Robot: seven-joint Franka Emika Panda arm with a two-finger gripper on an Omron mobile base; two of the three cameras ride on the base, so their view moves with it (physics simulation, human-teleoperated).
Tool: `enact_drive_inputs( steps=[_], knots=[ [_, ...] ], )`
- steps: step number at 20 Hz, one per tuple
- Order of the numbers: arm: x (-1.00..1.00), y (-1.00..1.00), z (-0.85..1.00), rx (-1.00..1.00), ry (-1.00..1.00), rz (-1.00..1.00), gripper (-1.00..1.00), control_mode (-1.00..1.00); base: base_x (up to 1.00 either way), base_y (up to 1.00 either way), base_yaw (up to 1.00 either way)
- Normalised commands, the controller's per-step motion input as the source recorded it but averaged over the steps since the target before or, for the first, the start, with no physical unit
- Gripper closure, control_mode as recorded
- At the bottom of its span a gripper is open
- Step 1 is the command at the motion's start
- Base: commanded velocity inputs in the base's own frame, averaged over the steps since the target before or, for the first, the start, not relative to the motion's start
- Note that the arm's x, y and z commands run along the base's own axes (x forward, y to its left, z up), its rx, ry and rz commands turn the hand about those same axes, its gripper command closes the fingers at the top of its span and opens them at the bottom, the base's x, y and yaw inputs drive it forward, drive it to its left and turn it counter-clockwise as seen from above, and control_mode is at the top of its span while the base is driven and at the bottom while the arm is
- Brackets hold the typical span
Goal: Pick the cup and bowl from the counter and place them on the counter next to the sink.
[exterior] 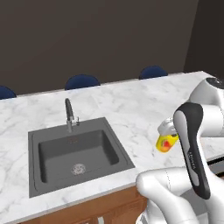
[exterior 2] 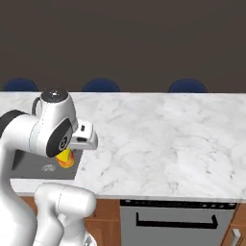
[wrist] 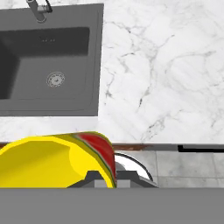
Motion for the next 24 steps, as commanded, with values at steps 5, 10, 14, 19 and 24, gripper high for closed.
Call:
enact_drive_inputs(
  steps=[5, 10, 14, 19, 24],
  knots=[
    [0.00, 0.00, 0.00, 0.00, 0.00, 0.00, 1.00, 1.00, 0.66, -0.19, 0.06],
    [0.00, 0.00, 0.00, 0.00, 0.00, 0.00, 1.00, 1.00, 0.00, 0.00, 0.00],
    [0.00, 0.00, 0.00, 0.00, 0.00, 0.00, 1.00, 1.00, 0.00, 0.00, 0.00],
    [0.00, 0.00, 0.00, 0.00, 0.00, 0.00, 1.00, 1.00, 0.00, 0.00, 0.00],
    [0.00, 0.00, 0.00, 0.00, 0.00, 0.00, 1.00, -1.00, 0.00, 0.00, 0.00]
  ],
)
